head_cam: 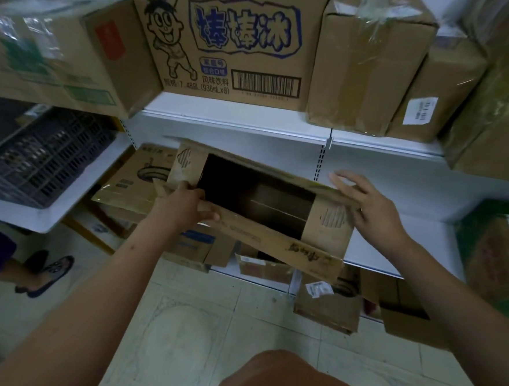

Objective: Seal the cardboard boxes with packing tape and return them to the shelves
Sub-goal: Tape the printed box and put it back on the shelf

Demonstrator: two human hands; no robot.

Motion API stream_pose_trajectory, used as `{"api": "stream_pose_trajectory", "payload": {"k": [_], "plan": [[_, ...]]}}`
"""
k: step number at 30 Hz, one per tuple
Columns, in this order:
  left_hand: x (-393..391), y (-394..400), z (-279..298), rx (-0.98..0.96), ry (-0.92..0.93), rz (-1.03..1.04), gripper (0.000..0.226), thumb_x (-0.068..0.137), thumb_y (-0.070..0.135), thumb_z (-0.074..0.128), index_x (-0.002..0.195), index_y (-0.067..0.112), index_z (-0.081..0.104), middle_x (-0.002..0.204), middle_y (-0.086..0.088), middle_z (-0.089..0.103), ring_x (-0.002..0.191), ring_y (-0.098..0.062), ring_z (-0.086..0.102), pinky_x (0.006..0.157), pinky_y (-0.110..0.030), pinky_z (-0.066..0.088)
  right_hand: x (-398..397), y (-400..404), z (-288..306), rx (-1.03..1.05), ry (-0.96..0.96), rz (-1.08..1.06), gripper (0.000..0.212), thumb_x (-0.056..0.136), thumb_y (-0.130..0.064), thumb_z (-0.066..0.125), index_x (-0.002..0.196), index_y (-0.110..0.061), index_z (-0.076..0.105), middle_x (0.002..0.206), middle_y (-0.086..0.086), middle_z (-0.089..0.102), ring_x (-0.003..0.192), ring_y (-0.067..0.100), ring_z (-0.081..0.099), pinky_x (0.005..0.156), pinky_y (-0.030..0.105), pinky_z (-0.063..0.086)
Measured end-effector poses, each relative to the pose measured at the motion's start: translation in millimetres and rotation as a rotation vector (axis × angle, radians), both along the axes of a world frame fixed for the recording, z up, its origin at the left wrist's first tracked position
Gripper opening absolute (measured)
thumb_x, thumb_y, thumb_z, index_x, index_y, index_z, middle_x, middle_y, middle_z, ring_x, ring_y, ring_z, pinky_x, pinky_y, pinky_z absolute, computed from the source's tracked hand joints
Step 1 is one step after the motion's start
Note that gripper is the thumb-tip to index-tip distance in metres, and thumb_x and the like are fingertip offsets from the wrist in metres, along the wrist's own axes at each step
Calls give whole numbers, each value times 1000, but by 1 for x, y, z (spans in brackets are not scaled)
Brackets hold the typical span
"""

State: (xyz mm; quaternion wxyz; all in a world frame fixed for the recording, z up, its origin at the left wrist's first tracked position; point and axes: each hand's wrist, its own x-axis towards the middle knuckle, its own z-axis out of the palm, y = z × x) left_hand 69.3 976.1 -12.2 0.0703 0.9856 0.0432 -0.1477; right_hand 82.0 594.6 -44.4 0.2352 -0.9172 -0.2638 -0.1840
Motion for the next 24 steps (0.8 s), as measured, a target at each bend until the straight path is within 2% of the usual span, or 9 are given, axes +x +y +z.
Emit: {"api": "stream_pose_trajectory", "payload": {"k": [2,6,10,13,16,18,20,22,24], "plan": [[6,0,-2,22,-28,-1,69,82,64,65,135,23,50,141,-8,40,118,-33,54,98,-54,47,0,-6,0,-219,-55,93,93,75,12,62,152,-33,37,158,0,34,117,20,59,54,21,35],[10,4,-3,50,38,-39,63,82,67,61,134,32,52,142,-6,43,124,-35,50,105,-59,39,-1,-17,10,-506,-96,300,98,77,-2,73,156,-32,24,165,1,21,116,26,60,49,22,37],[9,3,8,-23,-35,10,75,69,84,54,127,37,55,138,-5,44,125,-45,47,105,-65,37,3,-27,30,-566,-173,248,98,66,9,64,153,-25,34,158,3,37,114,30,59,46,26,35],[10,-17,22,-107,-176,52,79,65,85,54,126,34,57,142,-4,39,126,-48,44,107,-64,35,11,-38,29,-547,-146,108,89,71,2,72,151,-24,41,150,3,48,123,30,53,71,37,54],[7,-52,28,-100,-223,53,63,78,63,71,128,27,57,148,-4,30,129,-43,33,107,-53,32,17,-58,24,-603,89,114,79,93,-35,63,157,-35,17,161,-4,31,138,25,42,107,40,38],[14,-62,25,-128,-211,55,58,78,60,73,124,28,57,150,-2,25,132,-43,28,106,-54,32,13,-66,23,-570,274,130,75,96,-68,31,156,-41,-5,167,-10,5,142,19,34,111,32,30],[25,-61,16,-157,-198,32,61,76,62,73,125,31,52,152,-1,19,136,-46,24,109,-58,30,4,-66,20,-535,318,124,78,90,-79,11,155,-43,-13,166,-10,-11,146,18,24,114,31,24],[29,-59,8,-226,-183,20,68,76,61,73,129,30,45,156,-2,11,140,-47,20,112,-60,30,-7,-59,13,-524,297,133,74,92,-75,8,154,-43,-16,165,-7,-18,147,21,20,116,35,25],[23,-68,0,-281,-194,39,87,78,57,75,147,31,28,162,-5,-6,146,-47,4,114,-63,25,-13,-56,1,-550,277,101,74,97,-68,24,154,-43,-17,164,-2,-23,146,26,17,117,39,27]]}}
